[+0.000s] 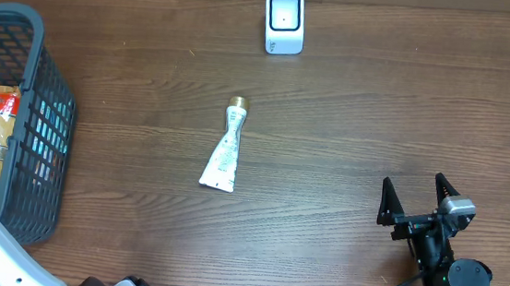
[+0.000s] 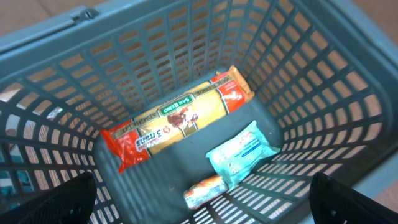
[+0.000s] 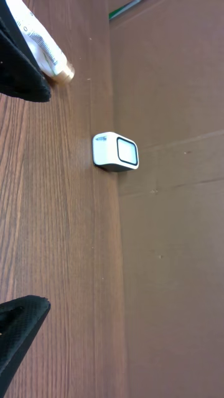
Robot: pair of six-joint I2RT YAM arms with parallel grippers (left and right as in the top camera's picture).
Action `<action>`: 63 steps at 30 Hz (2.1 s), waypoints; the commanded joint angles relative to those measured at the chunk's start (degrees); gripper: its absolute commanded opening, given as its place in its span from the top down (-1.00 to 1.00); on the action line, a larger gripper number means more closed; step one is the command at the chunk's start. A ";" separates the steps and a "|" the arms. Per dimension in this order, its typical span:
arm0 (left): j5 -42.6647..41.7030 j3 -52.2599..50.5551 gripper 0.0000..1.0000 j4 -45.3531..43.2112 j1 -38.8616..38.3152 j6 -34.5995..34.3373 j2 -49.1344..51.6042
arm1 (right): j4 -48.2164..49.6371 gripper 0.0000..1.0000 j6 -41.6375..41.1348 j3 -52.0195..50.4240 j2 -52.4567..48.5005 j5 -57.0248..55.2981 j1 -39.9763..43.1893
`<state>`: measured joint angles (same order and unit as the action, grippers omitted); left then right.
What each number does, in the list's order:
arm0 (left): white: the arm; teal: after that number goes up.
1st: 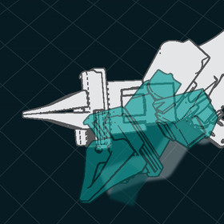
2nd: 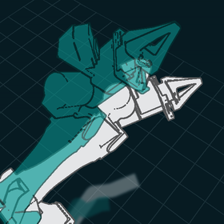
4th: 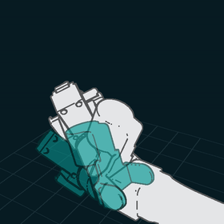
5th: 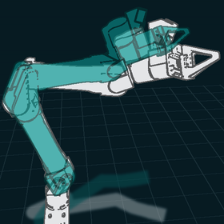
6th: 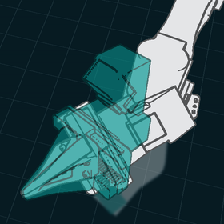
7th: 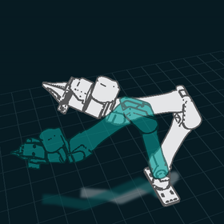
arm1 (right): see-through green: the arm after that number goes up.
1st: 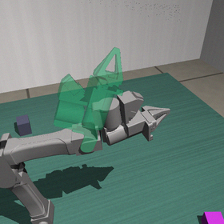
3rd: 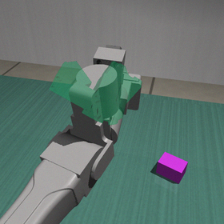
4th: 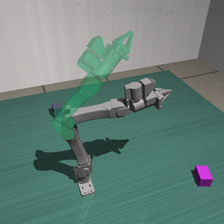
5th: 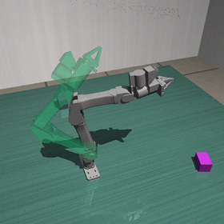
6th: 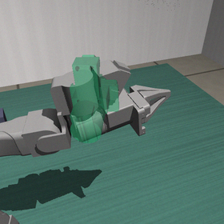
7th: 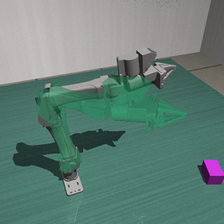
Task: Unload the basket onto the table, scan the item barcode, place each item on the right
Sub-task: 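Grasp the San Remo spaghetti pack in the basket with left gripper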
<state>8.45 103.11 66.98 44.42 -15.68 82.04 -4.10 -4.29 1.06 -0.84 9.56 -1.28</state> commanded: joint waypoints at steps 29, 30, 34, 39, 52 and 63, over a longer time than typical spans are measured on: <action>-0.48 -18.38 -0.99 -13.29 0.68 18.75 1.03 | 0.20 -1.00 -0.13 -0.61 0.68 -0.55 -0.48; -0.31 -18.49 -1.00 -13.42 0.68 18.99 1.14 | 0.20 -1.00 -0.13 -0.61 0.68 -0.55 -0.48; -0.13 -18.67 -0.99 -14.08 0.66 19.15 2.19 | 0.20 -1.00 -0.13 -0.61 0.68 -0.55 -0.48; -0.17 -18.67 -1.00 -14.51 0.66 18.97 4.72 | 0.20 -1.00 -0.13 -0.61 0.68 -0.55 -0.48; -0.63 -18.67 -1.00 -18.86 0.66 16.76 6.62 | 0.20 -1.00 -0.13 -0.61 0.68 -0.55 -0.48; -0.59 -18.69 -1.00 -18.84 0.68 16.79 8.46 | 0.20 -1.00 -0.13 -0.61 0.68 -0.55 -0.48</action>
<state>8.38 84.60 48.34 45.36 1.67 89.10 -4.10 -4.29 1.06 -0.84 9.54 -1.28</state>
